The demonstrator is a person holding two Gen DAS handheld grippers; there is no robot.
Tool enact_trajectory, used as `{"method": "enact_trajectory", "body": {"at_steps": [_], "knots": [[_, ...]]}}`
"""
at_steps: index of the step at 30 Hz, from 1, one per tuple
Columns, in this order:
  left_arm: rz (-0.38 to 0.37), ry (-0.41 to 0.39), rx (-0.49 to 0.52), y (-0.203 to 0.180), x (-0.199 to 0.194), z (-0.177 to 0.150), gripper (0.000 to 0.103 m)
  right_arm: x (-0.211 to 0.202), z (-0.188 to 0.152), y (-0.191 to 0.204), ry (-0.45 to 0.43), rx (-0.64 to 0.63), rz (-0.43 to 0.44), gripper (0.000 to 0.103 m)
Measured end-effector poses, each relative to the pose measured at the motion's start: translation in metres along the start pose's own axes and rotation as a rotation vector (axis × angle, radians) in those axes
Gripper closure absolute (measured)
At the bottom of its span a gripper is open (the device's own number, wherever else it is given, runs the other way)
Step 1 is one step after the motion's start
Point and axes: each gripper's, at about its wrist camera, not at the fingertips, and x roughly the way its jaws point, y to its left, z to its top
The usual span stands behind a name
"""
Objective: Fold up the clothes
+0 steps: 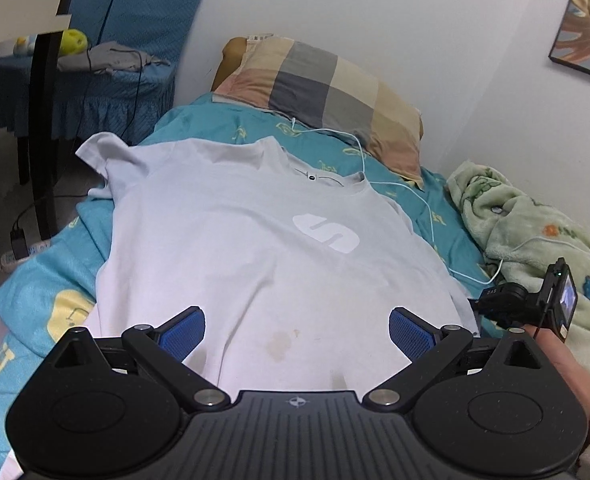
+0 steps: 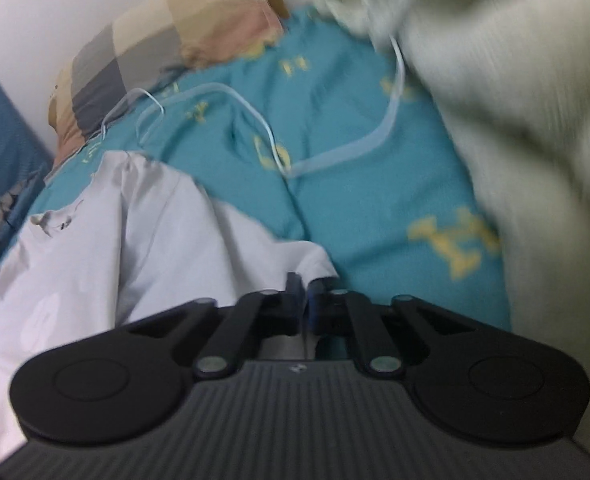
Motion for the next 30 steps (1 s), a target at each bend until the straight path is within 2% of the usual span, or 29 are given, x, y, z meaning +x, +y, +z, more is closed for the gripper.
{"method": "enact_trajectory", "body": {"at_steps": [5, 8, 13, 16, 19, 26, 27, 28, 30], "knots": [[0.017, -0.033, -0.008, 0.000, -0.006, 0.002, 0.003, -0.022, 0.047, 0.010, -0.228, -0.101, -0.087, 0.098], [0.044, -0.047, 0.018, -0.003, -0.006, 0.002, 0.003, -0.015, 0.061, 0.008, -0.292, -0.209, -0.175, 0.099], [0.097, -0.047, 0.093, -0.010, 0.005, -0.001, 0.003, 0.032, 0.047, -0.007, -0.283, -0.294, -0.277, 0.099], [0.112, -0.037, 0.125, -0.010, 0.013, -0.003, 0.004, 0.048, 0.042, -0.008, -0.301, -0.333, -0.302, 0.099], [0.123, -0.031, 0.137, -0.008, 0.018, -0.004, 0.004, 0.051, 0.042, -0.008, -0.305, -0.321, -0.279, 0.099], [0.124, -0.019, 0.134, -0.004, 0.019, -0.002, 0.004, 0.024, 0.039, -0.003, -0.286, -0.246, -0.175, 0.094], [0.124, -0.022, 0.135, -0.004, 0.017, -0.002, 0.004, 0.015, 0.039, 0.001, -0.282, -0.236, -0.164, 0.083], [0.123, -0.026, 0.137, -0.004, 0.015, -0.003, 0.004, 0.006, 0.039, 0.004, -0.278, -0.226, -0.153, 0.064], [0.120, -0.034, 0.139, -0.004, 0.009, -0.002, 0.004, -0.013, 0.041, 0.009, -0.264, -0.197, -0.118, 0.043]]}}
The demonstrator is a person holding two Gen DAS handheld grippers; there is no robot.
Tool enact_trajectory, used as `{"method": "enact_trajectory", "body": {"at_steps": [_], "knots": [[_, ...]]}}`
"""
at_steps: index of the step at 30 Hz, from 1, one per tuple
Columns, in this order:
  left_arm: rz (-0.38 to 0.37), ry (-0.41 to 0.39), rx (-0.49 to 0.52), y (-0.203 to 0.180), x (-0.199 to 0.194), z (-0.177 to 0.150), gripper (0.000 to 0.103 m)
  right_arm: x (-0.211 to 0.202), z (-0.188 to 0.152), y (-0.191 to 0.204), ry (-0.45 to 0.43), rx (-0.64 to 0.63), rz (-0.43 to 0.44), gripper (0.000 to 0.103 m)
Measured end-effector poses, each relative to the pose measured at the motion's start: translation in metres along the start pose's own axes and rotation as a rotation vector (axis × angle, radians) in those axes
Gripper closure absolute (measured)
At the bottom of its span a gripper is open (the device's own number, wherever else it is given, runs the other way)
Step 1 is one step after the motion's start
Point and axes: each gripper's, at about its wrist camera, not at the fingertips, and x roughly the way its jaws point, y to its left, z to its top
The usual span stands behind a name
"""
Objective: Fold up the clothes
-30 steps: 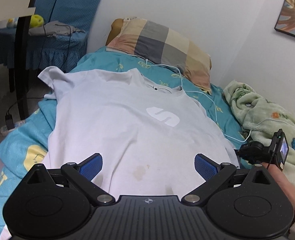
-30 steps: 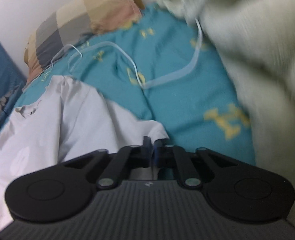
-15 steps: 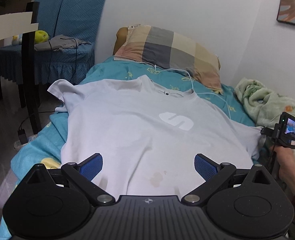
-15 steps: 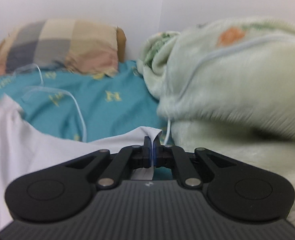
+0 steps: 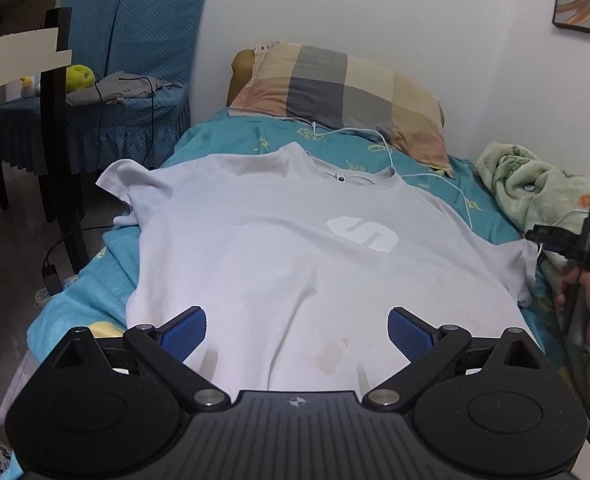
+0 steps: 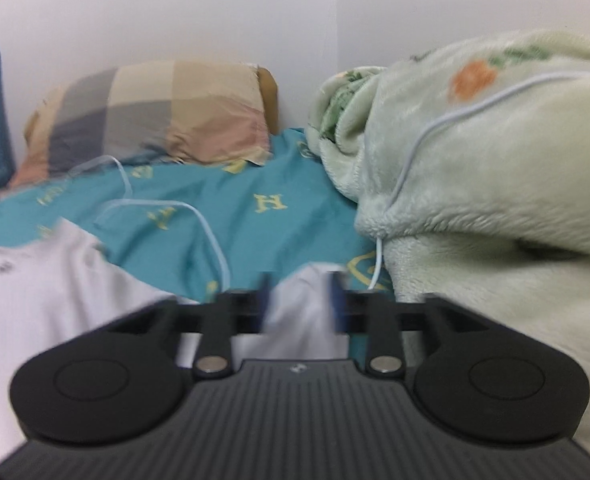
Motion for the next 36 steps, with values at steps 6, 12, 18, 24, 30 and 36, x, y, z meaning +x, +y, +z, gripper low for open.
{"method": "enact_trajectory", "body": {"at_steps": [6, 12, 18, 24, 30, 36], "knots": [[-0.033, -0.033, 0.002, -0.001, -0.017, 0.002, 0.004, -0.081, 0.011, 0.008, 0.109, 0.033, 0.096, 0.044], [-0.105, -0.015, 0.005, -0.007, -0.034, -0.001, 0.005, -0.169, -0.026, -0.009, 0.359, 0.232, 0.210, 0.044], [-0.098, -0.013, -0.062, 0.008, -0.061, -0.001, 0.005, -0.239, -0.112, -0.020, 0.643, 0.488, 0.319, 0.044], [-0.043, -0.014, -0.207, 0.049, -0.088, 0.012, 0.005, -0.276, -0.152, -0.005, 0.744, 0.406, 0.317, 0.043], [0.003, 0.036, -0.274, 0.082, -0.106, 0.019, 0.006, -0.292, -0.154, 0.023, 0.820, 0.229, 0.377, 0.083], [-0.028, 0.157, -0.235, 0.085, -0.108, 0.006, 0.010, -0.326, -0.121, 0.041, 0.730, 0.017, 0.407, 0.097]]}}
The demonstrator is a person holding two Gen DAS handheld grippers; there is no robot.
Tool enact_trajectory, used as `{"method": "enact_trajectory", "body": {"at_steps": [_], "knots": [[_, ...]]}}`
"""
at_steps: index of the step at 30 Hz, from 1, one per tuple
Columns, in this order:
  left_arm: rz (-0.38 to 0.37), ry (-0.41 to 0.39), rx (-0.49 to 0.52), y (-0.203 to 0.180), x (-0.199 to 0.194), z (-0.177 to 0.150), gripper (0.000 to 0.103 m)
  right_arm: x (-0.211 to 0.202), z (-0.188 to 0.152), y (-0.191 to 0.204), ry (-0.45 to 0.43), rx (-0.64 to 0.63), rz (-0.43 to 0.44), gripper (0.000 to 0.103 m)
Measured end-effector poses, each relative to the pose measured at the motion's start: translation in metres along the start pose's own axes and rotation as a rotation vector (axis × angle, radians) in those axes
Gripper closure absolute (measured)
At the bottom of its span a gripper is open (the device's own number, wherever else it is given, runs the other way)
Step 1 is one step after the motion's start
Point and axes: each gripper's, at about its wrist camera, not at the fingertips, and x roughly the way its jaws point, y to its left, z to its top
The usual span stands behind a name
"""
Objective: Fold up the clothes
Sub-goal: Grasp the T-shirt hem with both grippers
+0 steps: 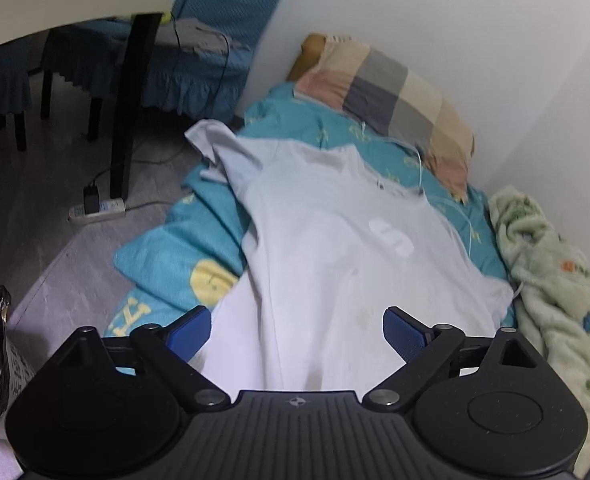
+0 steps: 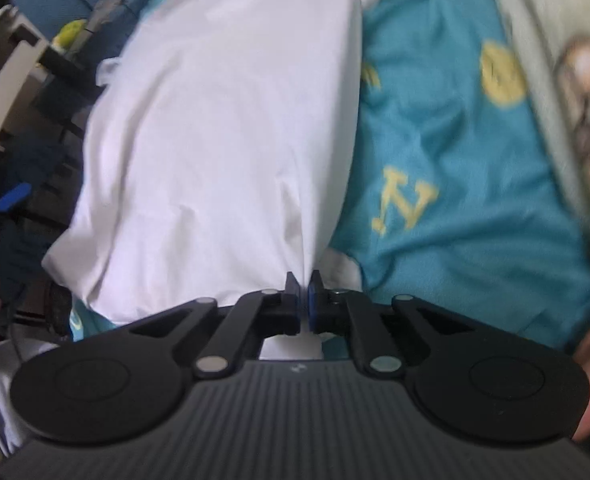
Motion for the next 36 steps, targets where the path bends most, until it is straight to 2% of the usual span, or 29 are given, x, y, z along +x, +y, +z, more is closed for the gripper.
{"method": "enact_trajectory", "body": {"at_steps": [4, 8, 12, 17, 20, 22, 24, 27, 30, 34, 36], "knots": [[0.016, 0.140, 0.095, -0.001, 0.005, -0.014, 0.014, -0.023, 0.006, -0.012, -0.100, -0.007, 0.018, 0.097], [0.049, 0.282, 0.141, 0.005, 0.009, -0.019, 0.017, -0.011, 0.003, -0.040, -0.118, 0.114, 0.095, 0.097], [0.072, 0.434, 0.216, -0.004, 0.019, -0.027, 0.020, -0.011, 0.010, -0.051, -0.172, 0.161, 0.156, 0.097], [0.147, 0.597, 0.368, -0.026, 0.041, -0.045, 0.022, -0.005, 0.011, -0.049, -0.165, 0.124, 0.147, 0.096], [0.195, 0.657, 0.469, -0.037, 0.054, -0.055, 0.036, -0.005, 0.011, -0.053, -0.168, 0.134, 0.160, 0.096], [0.203, 0.681, 0.494, -0.040, 0.059, -0.058, 0.043, -0.005, 0.011, -0.056, -0.174, 0.145, 0.171, 0.096], [0.199, 0.701, 0.507, -0.041, 0.061, -0.061, 0.069, -0.005, 0.010, -0.057, -0.175, 0.155, 0.173, 0.096], [0.192, 0.688, 0.500, -0.041, 0.056, -0.061, 0.095, 0.000, 0.013, -0.058, -0.166, 0.151, 0.157, 0.096], [0.148, 0.650, 0.470, -0.039, 0.042, -0.054, 0.099, 0.005, 0.016, -0.055, -0.158, 0.128, 0.134, 0.096], [0.025, 0.569, 0.407, -0.038, 0.005, -0.039, 0.100, -0.004, 0.014, -0.048, -0.180, 0.068, 0.131, 0.096], [0.010, 0.558, 0.355, -0.028, -0.005, -0.036, 0.100, -0.014, 0.014, -0.044, -0.186, 0.039, 0.138, 0.096]]}}
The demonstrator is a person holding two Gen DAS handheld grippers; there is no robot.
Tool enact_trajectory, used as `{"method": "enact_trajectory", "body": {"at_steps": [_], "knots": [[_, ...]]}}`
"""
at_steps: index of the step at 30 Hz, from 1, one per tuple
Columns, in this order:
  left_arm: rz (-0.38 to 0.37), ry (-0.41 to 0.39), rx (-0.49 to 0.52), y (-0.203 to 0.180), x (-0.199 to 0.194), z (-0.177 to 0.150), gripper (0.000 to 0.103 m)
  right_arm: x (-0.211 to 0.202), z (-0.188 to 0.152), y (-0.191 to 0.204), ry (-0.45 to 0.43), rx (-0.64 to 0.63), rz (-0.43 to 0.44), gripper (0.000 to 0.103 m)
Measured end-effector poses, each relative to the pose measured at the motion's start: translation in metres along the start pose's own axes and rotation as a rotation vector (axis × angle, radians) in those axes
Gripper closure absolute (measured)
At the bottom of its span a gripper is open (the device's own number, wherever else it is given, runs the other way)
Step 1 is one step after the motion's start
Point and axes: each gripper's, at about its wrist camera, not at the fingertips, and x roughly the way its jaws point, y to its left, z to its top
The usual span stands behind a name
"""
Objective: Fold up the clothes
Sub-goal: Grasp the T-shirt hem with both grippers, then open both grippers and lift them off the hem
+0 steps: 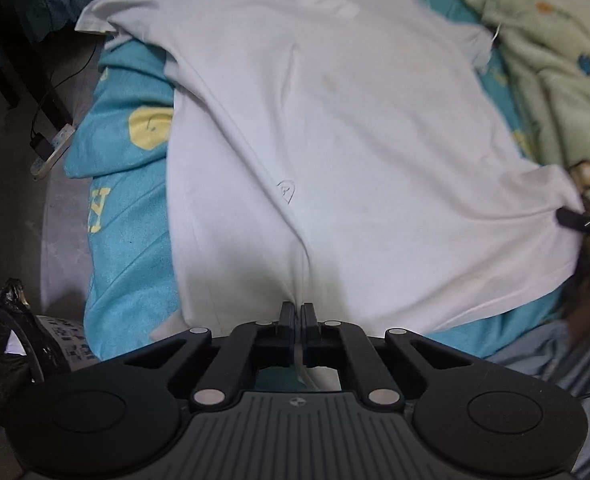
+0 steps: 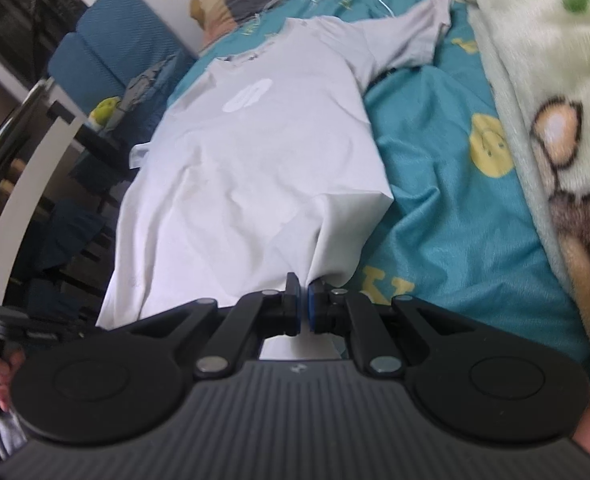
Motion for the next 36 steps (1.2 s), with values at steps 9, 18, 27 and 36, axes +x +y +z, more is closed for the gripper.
{"method": "enact_trajectory", "body": {"at_steps": [9, 18, 27, 36], "knots": [[-0.104, -0.051, -0.220, 0.046, -0.036, -0.029, 0.100, -0.054, 0.022, 0.021, 0.054, -0.157, -0.067, 0.097], [-0.147, -0.019, -0.331, 0.070, -0.051, -0.048, 0.099, -0.010, -0.007, 0.037, 0.342, -0.392, -0.227, 0.096], [-0.076, -0.052, -0.291, 0.063, -0.056, -0.046, 0.079, -0.035, -0.001, 0.030, 0.251, -0.318, -0.210, 0.085], [-0.014, -0.282, -0.168, 0.017, -0.092, -0.032, 0.039, -0.068, 0.018, 0.037, 0.004, -0.300, -0.203, 0.056]]}}
